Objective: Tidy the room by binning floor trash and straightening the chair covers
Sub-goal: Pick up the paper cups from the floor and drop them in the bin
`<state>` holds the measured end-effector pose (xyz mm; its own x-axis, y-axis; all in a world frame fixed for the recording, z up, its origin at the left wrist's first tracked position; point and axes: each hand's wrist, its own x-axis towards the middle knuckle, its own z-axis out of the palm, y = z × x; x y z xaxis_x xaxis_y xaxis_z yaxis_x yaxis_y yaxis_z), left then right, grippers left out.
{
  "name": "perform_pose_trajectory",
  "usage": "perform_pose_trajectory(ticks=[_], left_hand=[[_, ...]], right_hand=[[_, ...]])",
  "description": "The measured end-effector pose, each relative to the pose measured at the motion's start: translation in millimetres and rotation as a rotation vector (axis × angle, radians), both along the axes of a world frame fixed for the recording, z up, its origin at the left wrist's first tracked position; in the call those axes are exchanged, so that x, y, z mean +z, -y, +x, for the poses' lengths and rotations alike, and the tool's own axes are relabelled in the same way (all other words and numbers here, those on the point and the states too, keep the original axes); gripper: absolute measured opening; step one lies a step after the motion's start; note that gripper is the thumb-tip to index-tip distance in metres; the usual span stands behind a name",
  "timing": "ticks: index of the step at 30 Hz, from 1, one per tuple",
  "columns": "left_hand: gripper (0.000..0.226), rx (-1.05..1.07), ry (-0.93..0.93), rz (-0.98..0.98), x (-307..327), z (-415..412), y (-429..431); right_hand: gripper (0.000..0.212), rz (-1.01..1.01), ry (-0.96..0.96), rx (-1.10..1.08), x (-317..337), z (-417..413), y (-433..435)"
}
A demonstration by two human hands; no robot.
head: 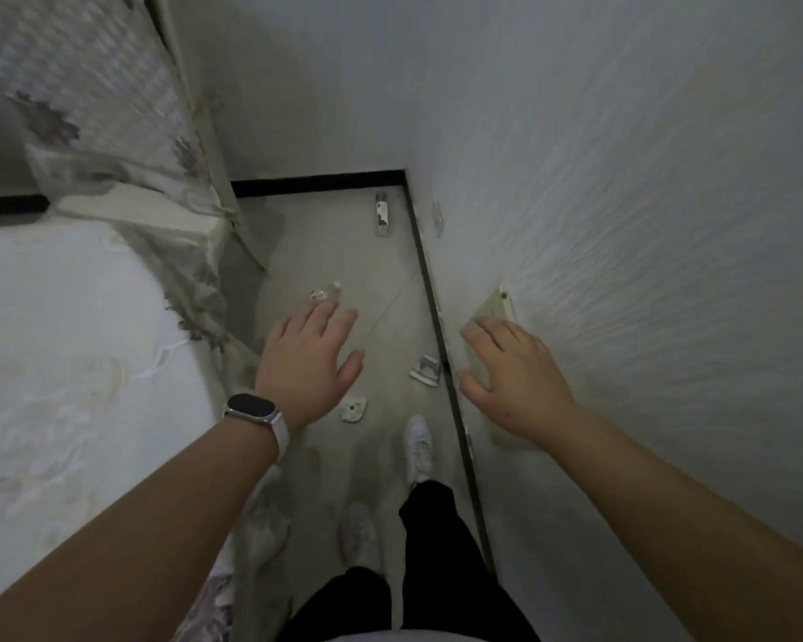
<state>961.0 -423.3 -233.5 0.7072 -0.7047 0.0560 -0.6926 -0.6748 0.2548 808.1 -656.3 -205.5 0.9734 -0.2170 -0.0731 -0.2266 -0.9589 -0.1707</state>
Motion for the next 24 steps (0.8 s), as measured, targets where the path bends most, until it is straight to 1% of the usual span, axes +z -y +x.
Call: perform_pose_trajectory(ticks=[3,7,8,13,18,21,24], left_hand=[[0.055,0.043,-0.066,0.022,-49,15,21],[0.055,0.142,-0.202,0.049,-127,25,43],[0.055,0.154,-0.231,0.05,-150,27,47],[0.058,0.224,-0.36,0.067,-290,42,57],[0.059,0.225,-0.422,0.134,-432,55,61],[0.06,0.203,-0.456,0.177,-504,54,58],[0.064,0.19,-0.501,0.205,-564,46,52]], right_hand=[[0.055,0.043,-0.015,0.007,-52,28,17],[0.049,0.131,0.011,-0.053,-132,60,38],[0.048,0.15,-0.006,-0.072,-156,66,45],[0.056,0.236,-0.127,-0.152,-298,94,75],[0.056,0.261,-0.2,-0.183,-440,112,89],[0.056,0.291,-0.24,-0.181,-518,113,89],[0.06,0.281,-0.316,-0.175,-587,108,92]])
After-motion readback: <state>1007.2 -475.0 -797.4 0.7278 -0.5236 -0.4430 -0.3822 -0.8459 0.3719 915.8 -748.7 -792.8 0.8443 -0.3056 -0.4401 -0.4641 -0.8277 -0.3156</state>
